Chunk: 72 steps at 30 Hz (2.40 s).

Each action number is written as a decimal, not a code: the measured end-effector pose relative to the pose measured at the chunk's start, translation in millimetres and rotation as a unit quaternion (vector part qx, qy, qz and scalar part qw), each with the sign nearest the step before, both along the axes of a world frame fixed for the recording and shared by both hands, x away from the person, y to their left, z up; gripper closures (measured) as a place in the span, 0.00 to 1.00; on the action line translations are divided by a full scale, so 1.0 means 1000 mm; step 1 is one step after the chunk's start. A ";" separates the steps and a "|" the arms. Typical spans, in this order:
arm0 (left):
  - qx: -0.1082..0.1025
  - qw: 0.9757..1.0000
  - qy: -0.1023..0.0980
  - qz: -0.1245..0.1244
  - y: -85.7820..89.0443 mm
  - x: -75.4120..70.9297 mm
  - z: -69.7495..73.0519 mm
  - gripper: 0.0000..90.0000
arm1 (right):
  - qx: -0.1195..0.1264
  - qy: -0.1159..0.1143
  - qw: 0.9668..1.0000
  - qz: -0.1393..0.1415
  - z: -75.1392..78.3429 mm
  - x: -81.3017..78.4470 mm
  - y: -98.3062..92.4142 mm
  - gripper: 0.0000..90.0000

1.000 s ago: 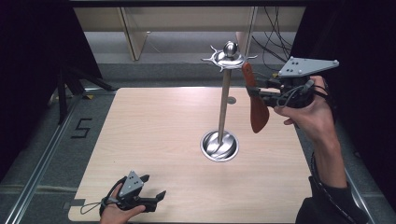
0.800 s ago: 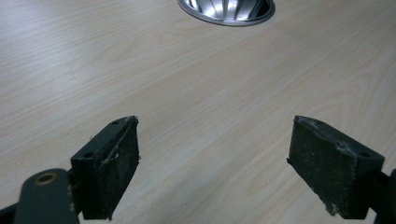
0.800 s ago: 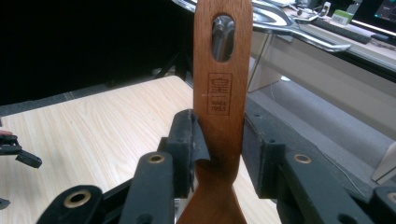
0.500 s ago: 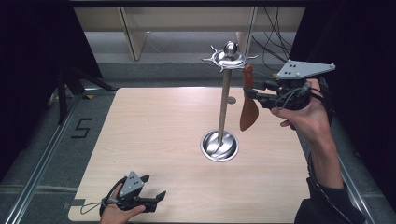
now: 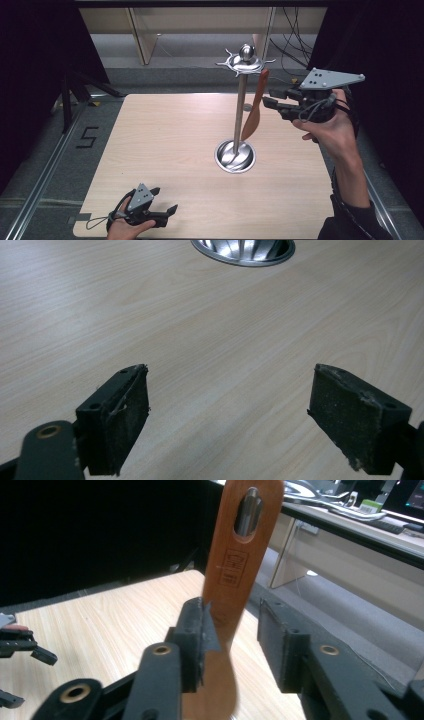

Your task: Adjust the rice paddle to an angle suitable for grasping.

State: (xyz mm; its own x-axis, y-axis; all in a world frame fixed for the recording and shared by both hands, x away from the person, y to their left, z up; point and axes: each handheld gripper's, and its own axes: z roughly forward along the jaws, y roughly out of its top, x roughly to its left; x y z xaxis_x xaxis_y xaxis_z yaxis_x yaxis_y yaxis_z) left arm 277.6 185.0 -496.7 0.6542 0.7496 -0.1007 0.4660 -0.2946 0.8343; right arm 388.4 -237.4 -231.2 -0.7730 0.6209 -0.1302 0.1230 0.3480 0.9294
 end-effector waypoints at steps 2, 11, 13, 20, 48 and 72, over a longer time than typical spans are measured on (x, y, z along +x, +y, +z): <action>0.000 1.000 0.002 -0.001 0.000 0.000 0.000 0.17 | 0.005 -0.007 1.000 -0.001 -0.001 -0.004 -0.005 0.68; -0.003 1.000 0.002 0.003 -0.002 0.000 -0.001 0.17 | 0.017 -0.007 0.999 -0.027 -0.012 -0.019 -0.021 0.55; -0.002 1.000 0.003 0.003 -0.002 0.000 -0.001 0.17 | 0.013 0.000 1.000 -0.023 -0.019 -0.019 -0.023 0.54; 0.000 1.000 -0.001 -0.002 -0.001 0.001 -0.002 0.17 | 0.022 0.017 0.999 -0.030 -0.036 -0.016 -0.031 0.50; 0.004 1.000 0.003 0.002 0.000 0.001 -0.001 0.17 | 0.023 0.038 0.999 -0.013 -0.078 -0.030 -0.039 0.46; 0.000 1.000 0.004 0.003 -0.001 0.001 0.000 0.17 | -0.013 0.078 0.997 -0.023 -0.114 -0.031 -0.035 0.39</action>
State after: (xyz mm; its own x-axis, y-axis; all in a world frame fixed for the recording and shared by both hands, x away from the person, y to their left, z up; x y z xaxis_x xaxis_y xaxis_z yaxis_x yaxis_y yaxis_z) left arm 278.2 184.4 -496.6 0.6493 0.7530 -0.1067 0.4748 -0.2917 0.8303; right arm 357.7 -272.7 -345.3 -0.7566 0.6533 -0.0274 0.2817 0.3635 0.8880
